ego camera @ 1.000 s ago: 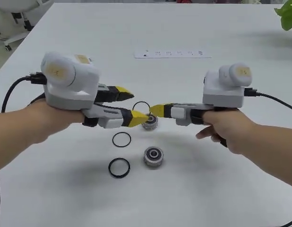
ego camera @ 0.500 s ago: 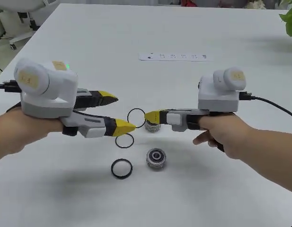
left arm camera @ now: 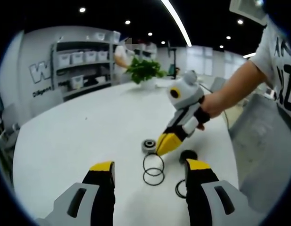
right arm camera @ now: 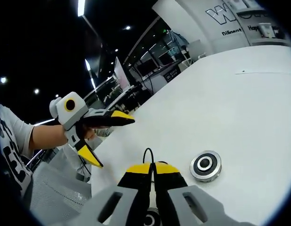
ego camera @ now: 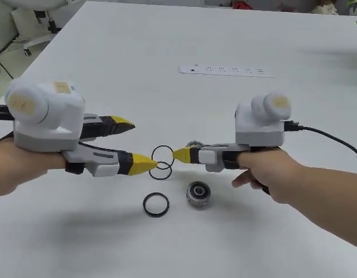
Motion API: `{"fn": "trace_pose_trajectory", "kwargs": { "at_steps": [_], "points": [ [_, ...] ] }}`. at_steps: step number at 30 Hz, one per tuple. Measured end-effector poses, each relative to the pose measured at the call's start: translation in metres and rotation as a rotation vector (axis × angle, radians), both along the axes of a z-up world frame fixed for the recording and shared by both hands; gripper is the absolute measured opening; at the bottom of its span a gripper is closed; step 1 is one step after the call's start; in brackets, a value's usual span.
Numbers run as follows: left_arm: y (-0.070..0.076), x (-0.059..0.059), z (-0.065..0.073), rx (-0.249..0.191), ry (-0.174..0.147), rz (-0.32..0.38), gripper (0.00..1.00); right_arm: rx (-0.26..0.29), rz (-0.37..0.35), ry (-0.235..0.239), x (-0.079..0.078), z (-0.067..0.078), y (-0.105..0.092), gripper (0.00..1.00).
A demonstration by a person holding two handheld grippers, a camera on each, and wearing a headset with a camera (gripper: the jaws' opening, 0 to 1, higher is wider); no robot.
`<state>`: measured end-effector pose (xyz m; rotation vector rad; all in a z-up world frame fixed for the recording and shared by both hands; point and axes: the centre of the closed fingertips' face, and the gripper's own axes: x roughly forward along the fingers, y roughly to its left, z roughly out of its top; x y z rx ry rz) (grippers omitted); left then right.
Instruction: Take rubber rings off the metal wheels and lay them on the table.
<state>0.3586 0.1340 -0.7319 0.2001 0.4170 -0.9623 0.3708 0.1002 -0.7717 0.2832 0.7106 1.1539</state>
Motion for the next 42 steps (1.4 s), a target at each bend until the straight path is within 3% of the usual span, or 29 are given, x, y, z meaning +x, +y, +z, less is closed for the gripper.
{"fn": "trace_pose_trajectory", "kwargs": {
  "at_steps": [10, 21, 29, 37, 42],
  "points": [
    [0.011, -0.003, -0.005, 0.004, 0.008, 0.021, 0.61, -0.025, 0.014, 0.030, -0.001, -0.014, 0.006, 0.00],
    [0.011, -0.006, -0.011, 0.008, 0.020, 0.022, 0.61, -0.053, 0.010, 0.042, -0.002, -0.022, 0.003, 0.00],
    [0.010, -0.009, -0.014, 0.018, 0.025, 0.016, 0.61, -0.078, 0.019, 0.020, -0.003, -0.025, 0.002, 0.00],
    [0.009, -0.010, -0.014, 0.018, 0.025, 0.016, 0.61, -0.101, 0.049, -0.025, -0.007, -0.025, 0.003, 0.10],
    [0.007, -0.011, -0.009, 0.018, 0.020, 0.012, 0.62, -0.094, 0.056, -0.051, -0.009, -0.016, 0.002, 0.16]
  ]
}}
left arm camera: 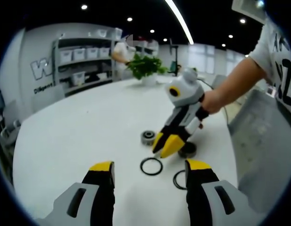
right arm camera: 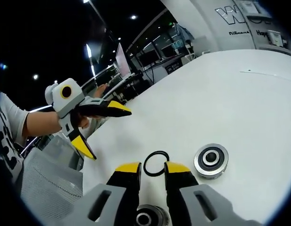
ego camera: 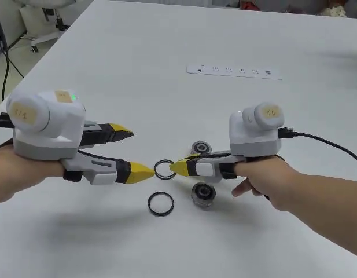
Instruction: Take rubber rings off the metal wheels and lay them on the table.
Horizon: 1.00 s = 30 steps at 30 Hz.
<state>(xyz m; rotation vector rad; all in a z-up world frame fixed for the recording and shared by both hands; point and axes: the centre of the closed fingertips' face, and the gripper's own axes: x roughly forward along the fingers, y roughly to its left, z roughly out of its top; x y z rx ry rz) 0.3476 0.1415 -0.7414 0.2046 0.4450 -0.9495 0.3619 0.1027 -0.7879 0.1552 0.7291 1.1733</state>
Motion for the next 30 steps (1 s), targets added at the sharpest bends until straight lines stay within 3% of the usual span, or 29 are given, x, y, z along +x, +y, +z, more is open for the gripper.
{"fn": "trace_pose_trajectory", "kwargs": {
  "at_steps": [7, 18, 25, 30],
  "points": [
    [-0.004, -0.002, 0.013, -0.007, -0.016, -0.005, 0.63, 0.017, 0.011, -0.052, -0.001, 0.020, -0.004, 0.22],
    [-0.004, -0.009, 0.043, -0.023, -0.060, -0.004, 0.67, 0.033, 0.031, -0.198, -0.002, 0.059, -0.024, 0.32],
    [-0.003, -0.015, 0.053, -0.021, -0.077, -0.005, 0.71, 0.028, 0.030, -0.275, -0.008, 0.075, -0.043, 0.40],
    [-0.002, -0.018, 0.056, -0.019, -0.082, -0.005, 0.73, -0.001, 0.041, -0.327, -0.014, 0.079, -0.057, 0.46]
  ]
}}
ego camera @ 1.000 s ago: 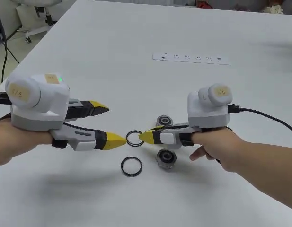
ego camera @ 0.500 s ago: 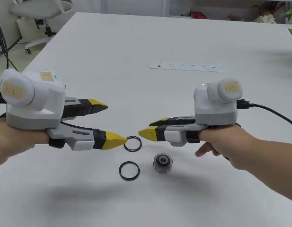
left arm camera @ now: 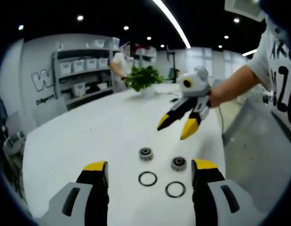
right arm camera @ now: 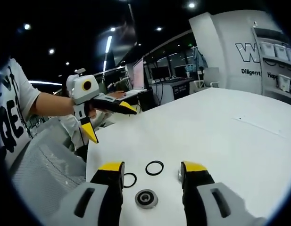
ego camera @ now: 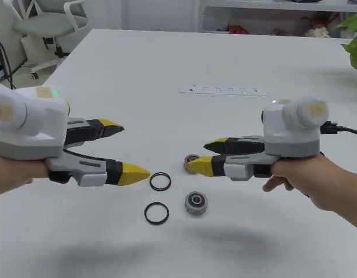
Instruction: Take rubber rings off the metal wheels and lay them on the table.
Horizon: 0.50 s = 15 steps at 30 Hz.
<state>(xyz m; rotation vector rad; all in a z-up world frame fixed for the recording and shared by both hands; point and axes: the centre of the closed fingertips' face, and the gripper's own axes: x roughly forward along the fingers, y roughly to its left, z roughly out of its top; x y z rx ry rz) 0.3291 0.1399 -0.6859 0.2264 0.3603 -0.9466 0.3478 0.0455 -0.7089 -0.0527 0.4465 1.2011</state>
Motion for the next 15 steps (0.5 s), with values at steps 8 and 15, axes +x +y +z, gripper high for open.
{"fn": "trace_pose_trajectory", "kwargs": {
  "at_steps": [8, 15],
  "points": [
    [0.003, -0.006, 0.001, -0.010, 0.007, -0.002, 0.80, -0.015, -0.009, -0.068, -0.005, 0.004, -0.025, 0.58],
    [0.006, -0.010, -0.001, -0.015, 0.015, -0.004, 0.86, -0.038, -0.017, -0.113, -0.009, 0.001, -0.047, 0.69]
  ]
}}
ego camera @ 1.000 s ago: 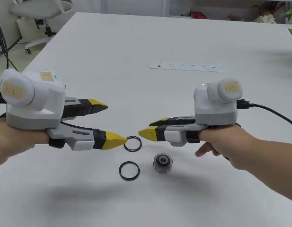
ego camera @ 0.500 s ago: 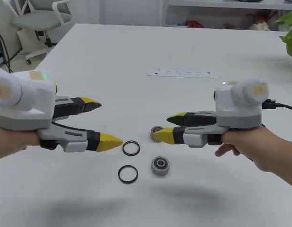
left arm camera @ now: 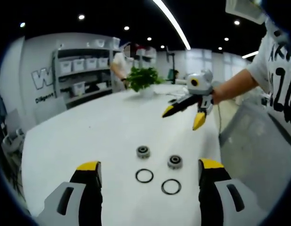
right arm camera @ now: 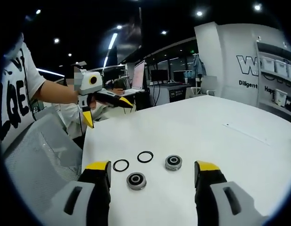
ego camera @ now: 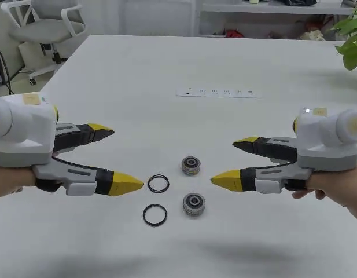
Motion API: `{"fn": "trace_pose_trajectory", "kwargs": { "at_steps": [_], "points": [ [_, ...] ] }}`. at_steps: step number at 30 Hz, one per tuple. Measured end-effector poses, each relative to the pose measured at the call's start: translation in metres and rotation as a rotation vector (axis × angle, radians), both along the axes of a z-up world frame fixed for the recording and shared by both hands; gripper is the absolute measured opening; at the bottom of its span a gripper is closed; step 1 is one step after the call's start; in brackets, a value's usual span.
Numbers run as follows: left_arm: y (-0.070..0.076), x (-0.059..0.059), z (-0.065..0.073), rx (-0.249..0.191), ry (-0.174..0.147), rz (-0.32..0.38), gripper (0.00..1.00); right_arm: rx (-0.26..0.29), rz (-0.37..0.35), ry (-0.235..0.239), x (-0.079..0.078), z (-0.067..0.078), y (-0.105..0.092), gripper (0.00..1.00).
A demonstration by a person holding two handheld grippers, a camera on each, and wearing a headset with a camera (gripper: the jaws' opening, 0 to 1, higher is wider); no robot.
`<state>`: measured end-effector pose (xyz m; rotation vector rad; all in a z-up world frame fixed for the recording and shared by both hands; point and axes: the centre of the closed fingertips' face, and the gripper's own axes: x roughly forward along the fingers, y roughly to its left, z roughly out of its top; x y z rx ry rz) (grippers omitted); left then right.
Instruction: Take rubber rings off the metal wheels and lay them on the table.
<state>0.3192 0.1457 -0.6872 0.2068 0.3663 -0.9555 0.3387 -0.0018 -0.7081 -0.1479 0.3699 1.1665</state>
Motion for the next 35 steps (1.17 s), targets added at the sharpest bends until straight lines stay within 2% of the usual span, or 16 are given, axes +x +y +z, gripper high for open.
{"fn": "trace_pose_trajectory", "kwargs": {
  "at_steps": [7, 17, 26, 35],
  "points": [
    [0.004, -0.004, -0.004, 0.005, 0.003, -0.006, 0.93, -0.036, -0.014, -0.026, -0.005, -0.008, -0.023, 0.78],
    [0.008, -0.012, -0.015, 0.024, 0.018, -0.010, 1.00, -0.064, -0.047, -0.026, -0.010, -0.020, -0.046, 0.87],
    [0.013, -0.014, -0.020, 0.039, 0.024, -0.004, 1.00, -0.079, -0.060, -0.024, -0.013, -0.025, -0.054, 0.91],
    [0.015, -0.015, -0.020, 0.043, 0.021, 0.000, 1.00, -0.085, -0.055, -0.026, -0.015, -0.026, -0.052, 0.92]
  ]
}}
